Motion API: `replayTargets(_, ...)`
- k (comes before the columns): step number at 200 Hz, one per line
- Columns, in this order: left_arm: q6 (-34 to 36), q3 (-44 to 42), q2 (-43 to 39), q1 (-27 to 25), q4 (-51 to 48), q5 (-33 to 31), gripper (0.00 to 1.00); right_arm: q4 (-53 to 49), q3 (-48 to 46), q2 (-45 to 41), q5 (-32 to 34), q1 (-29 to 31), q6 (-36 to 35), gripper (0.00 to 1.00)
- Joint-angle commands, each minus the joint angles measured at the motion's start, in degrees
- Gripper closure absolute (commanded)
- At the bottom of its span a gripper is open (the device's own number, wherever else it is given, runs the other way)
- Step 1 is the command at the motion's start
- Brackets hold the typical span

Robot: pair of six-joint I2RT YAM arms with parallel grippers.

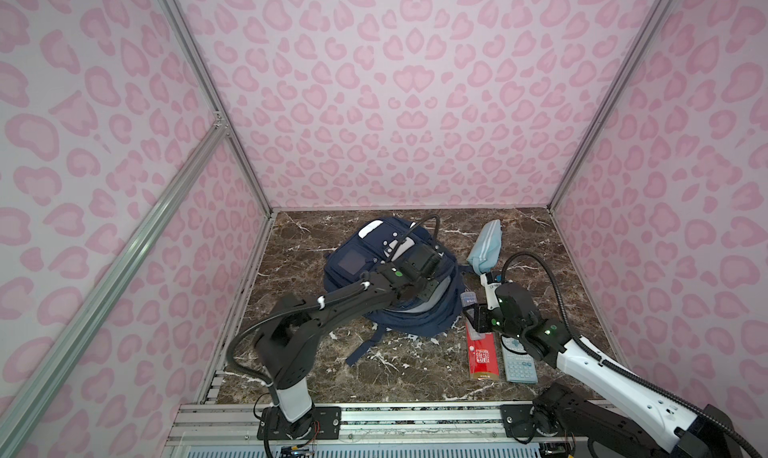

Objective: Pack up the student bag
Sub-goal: 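Lower the compass case into the bag opening with right while left holds it open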

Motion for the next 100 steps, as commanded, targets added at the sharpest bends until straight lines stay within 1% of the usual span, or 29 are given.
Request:
replayTargets(1, -5.93, -3.8, -6.74, 4.23, 5.97, 14.06, 0.96, 10.01, 2.44, 5.25, -5.02, 0.03, 2.33, 0.72)
replayTargets(12, -7.41, -5.12, -8.68, 6.04, 7.68, 18.42, 0.96, 12.04, 4.31, 8.85, -7.09, 0.12, 2.54, 0.72)
replayTargets(23, -8.22, -5.63, -9.51, 7.06, 8.2, 21.26, 0.97, 13.65, 7.05, 13.53, -9.6, 0.37, 3.14, 0.72)
replayTargets(34, -8.34, -6.14, -10.03, 7.24, 8.93, 22.41, 0.97, 16.73, 9.87, 19.1, -10.41, 1.72, 4.6, 0.72)
replayTargets(44, -8.6, -6.85, -10.62, 7.41, 10.08, 22.23, 0.96, 20.64, 12.76, 24.64, -11.87, 2.48, 6.09, 0.72)
replayTargets(58, -9.87, -7.73, -11.22, 7.91, 12.42, 22.82, 0.96, 29.15, 16.31, 33.18, -13.75, 2.9, 12.42, 0.72)
replayTargets(65, -10.21, -7.92, -11.48, 8.03, 13.29, 23.11, 0.97, 33.41, 17.93, 36.91, -13.13, 3.55, 14.95, 0.72)
replayTargets(77, -10.36, -7.69, -11.86, 8.03, 13.81, 23.24, 0.97, 36.93, 21.45, 42.71, -9.16, 4.88, 19.47, 0.7)
replayTargets(82, -10.3, -7.45, -11.99, 8.1, 13.84, 23.34, 0.97, 39.08, 22.64, 44.91, -8.44, 5.4, 21.29, 0.68)
replayTargets(92, -10.34, -7.09, -12.13, 8.04, 14.05, 23.45, 0.97, 43.1, 25.03, 48.88, -7.76, 6.33, 24.92, 0.67)
replayTargets(100, -10.34, -7.09, -12.13, 8.1, 14.46, 23.51, 0.97, 44.97, 26.83, 50.95, -7.38, 7.21, 26.9, 0.63)
